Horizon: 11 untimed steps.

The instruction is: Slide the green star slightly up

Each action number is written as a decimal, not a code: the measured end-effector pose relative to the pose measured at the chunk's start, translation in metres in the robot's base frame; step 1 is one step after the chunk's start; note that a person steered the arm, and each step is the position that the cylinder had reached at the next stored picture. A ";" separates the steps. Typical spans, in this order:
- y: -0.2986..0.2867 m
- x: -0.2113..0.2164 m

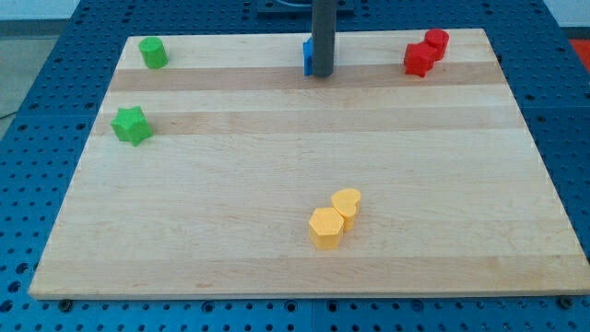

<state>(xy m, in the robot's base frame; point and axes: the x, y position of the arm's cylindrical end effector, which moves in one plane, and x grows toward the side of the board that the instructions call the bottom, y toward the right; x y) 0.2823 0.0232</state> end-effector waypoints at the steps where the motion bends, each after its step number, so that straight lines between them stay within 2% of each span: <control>1: -0.004 0.031; 3: -0.097 0.153; 4: -0.159 0.195; 5: -0.233 0.182; 6: -0.280 0.140; 7: -0.289 0.098; 8: -0.289 0.078; 10: -0.299 0.142; 11: -0.287 0.096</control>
<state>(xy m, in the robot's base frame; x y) 0.3782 -0.2641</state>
